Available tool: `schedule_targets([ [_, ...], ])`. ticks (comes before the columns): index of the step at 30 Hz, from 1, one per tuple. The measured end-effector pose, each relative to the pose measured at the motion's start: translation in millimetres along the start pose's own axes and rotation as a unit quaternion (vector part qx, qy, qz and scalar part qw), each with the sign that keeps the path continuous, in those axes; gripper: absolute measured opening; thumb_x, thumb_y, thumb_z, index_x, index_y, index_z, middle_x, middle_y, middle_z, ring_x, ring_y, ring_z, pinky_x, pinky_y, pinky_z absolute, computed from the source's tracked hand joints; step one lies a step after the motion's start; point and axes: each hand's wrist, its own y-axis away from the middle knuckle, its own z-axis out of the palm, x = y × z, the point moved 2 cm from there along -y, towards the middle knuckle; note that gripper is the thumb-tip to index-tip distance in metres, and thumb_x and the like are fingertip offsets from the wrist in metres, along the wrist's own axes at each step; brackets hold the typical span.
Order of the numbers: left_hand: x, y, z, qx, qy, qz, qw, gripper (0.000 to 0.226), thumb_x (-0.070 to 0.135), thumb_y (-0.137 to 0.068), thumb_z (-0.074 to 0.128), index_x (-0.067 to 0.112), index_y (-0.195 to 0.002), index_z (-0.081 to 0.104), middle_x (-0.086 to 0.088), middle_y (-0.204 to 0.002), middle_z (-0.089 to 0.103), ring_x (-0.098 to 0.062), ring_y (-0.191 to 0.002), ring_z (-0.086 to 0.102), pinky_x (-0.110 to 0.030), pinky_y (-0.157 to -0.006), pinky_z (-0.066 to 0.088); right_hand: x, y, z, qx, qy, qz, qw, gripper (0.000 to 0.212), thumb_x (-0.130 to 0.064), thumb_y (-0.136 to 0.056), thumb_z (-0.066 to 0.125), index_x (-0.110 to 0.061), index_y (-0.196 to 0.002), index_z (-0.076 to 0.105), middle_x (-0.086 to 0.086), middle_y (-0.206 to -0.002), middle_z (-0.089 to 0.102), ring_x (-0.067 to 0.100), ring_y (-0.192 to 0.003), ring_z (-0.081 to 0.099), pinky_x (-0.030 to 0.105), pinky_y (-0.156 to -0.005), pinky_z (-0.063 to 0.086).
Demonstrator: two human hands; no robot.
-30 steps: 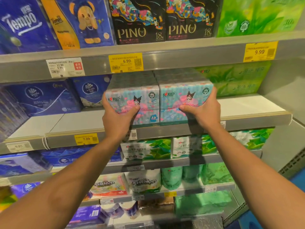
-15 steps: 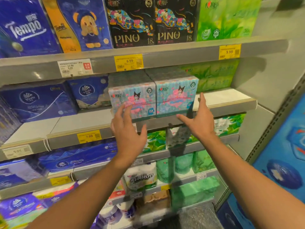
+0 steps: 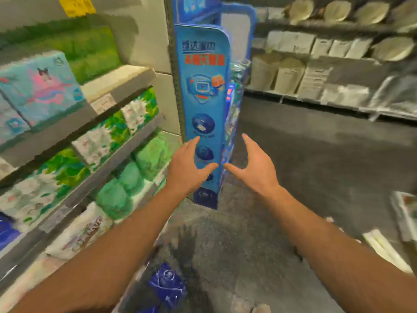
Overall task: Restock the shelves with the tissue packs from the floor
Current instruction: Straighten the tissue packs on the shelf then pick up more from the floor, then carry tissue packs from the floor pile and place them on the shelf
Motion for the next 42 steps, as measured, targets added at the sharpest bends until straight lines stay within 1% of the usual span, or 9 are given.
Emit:
schedule_targets([
  [7, 186, 54, 171, -0.169, 0.056, 0.129, 0.976, 0.088, 0.051, -0.073, 0.078, 0.012, -0.144, 0.044, -0.008, -0.142, 0.052, -0.024, -0.131, 0.049, -0.035, -0.109, 0.037, 180, 160, -128, 0.105, 0.021, 0.220, 0.970, 0.096, -0.060, -0.075, 0.070, -0.020, -0.151, 0.029, 0.005, -0.152, 0.041, 0.022, -0.139, 0.039, 0.045, -0.111, 0.036],
  [11, 294, 123, 281, -0.274, 0.065, 0.170, 0.944, 0.088, 0.051, -0.074, 0.078, 0.014, -0.146, 0.042, -0.007, -0.146, 0.048, -0.023, -0.134, 0.046, -0.034, -0.110, 0.034, 276, 282, -192, 0.151, 0.005, 0.349, 0.925, 0.086, -0.060, -0.073, 0.070, -0.021, -0.145, 0.041, 0.009, -0.127, 0.062, 0.027, -0.115, 0.058, 0.031, -0.089, 0.043],
  [15, 401, 208, 371, -0.397, 0.086, 0.178, 0.896, 0.085, 0.044, -0.077, 0.078, 0.014, -0.147, 0.040, -0.006, -0.145, 0.049, -0.022, -0.134, 0.045, -0.031, -0.107, 0.033, 354, 402, -255, 0.177, 0.006, 0.462, 0.869, 0.083, -0.055, -0.078, 0.072, -0.024, -0.147, 0.038, 0.006, -0.141, 0.054, 0.027, -0.126, 0.051, 0.034, -0.096, 0.040],
  [19, 472, 292, 440, -0.484, 0.107, 0.178, 0.850, 0.078, 0.045, -0.073, 0.079, 0.015, -0.139, 0.049, 0.002, -0.126, 0.062, -0.012, -0.113, 0.057, -0.022, -0.095, 0.042, 414, 508, -291, 0.215, 0.006, 0.550, 0.807, 0.088, -0.058, -0.076, 0.072, -0.024, -0.149, 0.036, 0.002, -0.145, 0.050, 0.023, -0.132, 0.047, 0.036, -0.105, 0.037],
  [21, 489, 319, 458, -0.516, 0.110, 0.174, 0.832, 0.070, 0.034, -0.077, 0.080, 0.016, -0.138, 0.050, 0.006, -0.125, 0.060, -0.008, -0.112, 0.055, -0.016, -0.091, 0.038, 431, 543, -297, 0.233, -0.022, 0.582, 0.779, 0.088, -0.056, -0.076, 0.074, -0.022, -0.148, 0.037, 0.003, -0.147, 0.049, 0.023, -0.133, 0.046, 0.038, -0.108, 0.038],
  [26, 499, 354, 519, -0.582, 0.031, 0.199, 0.788, 0.085, 0.055, -0.079, 0.072, 0.025, -0.149, 0.035, -0.003, -0.150, 0.044, -0.025, -0.136, 0.041, -0.045, -0.111, 0.037, 462, 595, -285, 0.262, -0.041, 0.650, 0.712, 0.087, -0.053, -0.076, 0.075, -0.023, -0.148, 0.036, 0.000, -0.148, 0.047, 0.022, -0.132, 0.046, 0.042, -0.108, 0.040],
  [33, 514, 421, 634, -0.702, 0.013, 0.245, 0.668, 0.081, 0.056, -0.074, 0.074, 0.025, -0.142, 0.043, -0.004, -0.133, 0.057, -0.026, -0.121, 0.054, -0.039, -0.098, 0.046, 512, 659, -243, 0.314, -0.041, 0.747, 0.585, 0.080, -0.041, -0.078, 0.078, -0.016, -0.145, 0.041, 0.006, -0.143, 0.052, 0.024, -0.130, 0.047, 0.029, -0.102, 0.035],
  [38, 490, 483, 698, -0.743, -0.068, 0.236, 0.622, 0.084, 0.057, -0.082, 0.068, 0.024, -0.150, 0.032, -0.001, -0.148, 0.045, -0.026, -0.130, 0.047, -0.038, -0.103, 0.042, 539, 712, -178, 0.320, -0.115, 0.809, 0.479, 0.094, -0.059, -0.070, 0.074, -0.019, -0.147, 0.039, 0.008, -0.142, 0.052, 0.028, -0.127, 0.051, 0.044, -0.103, 0.044],
  [42, 447, 537, 749, -0.744, -0.147, 0.244, 0.604, 0.080, 0.058, -0.080, 0.068, 0.024, -0.146, 0.036, -0.002, -0.142, 0.051, -0.027, -0.125, 0.052, -0.038, -0.099, 0.046, 573, 765, -118, 0.312, -0.167, 0.819, 0.452, 0.088, -0.055, -0.078, 0.074, -0.023, -0.149, 0.033, 0.005, -0.148, 0.046, 0.027, -0.133, 0.045, 0.046, -0.106, 0.042],
])
